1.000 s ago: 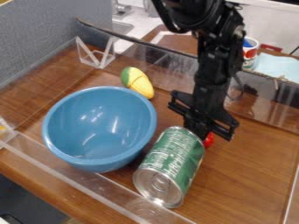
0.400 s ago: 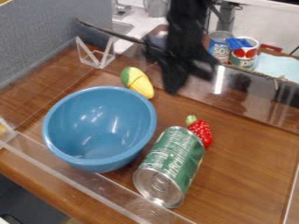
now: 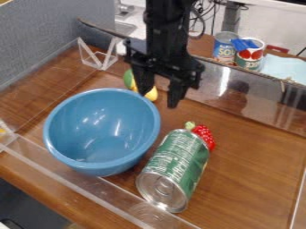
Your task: Put the strawberry into the blue bowl
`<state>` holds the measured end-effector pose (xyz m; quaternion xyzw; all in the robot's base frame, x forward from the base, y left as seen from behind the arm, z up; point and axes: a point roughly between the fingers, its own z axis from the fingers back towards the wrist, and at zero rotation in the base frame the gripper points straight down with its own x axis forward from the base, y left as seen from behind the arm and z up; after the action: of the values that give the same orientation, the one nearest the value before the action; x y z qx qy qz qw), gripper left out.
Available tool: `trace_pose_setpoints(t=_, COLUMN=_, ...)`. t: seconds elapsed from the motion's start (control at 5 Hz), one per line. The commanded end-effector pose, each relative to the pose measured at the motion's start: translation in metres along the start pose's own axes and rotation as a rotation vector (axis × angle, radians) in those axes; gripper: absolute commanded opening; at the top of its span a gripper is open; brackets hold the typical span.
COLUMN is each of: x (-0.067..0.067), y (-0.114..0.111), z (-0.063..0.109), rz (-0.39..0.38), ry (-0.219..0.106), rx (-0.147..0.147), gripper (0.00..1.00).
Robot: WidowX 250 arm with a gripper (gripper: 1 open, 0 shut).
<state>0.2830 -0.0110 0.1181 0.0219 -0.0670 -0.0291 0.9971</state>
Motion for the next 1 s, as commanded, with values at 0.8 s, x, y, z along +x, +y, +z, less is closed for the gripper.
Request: trace_pose_setpoints(t=0.8, x=0.037, y=-0.041, z=-0.063, rz=0.021, ry=-0.043, rx=-0.034, gripper=1.00)
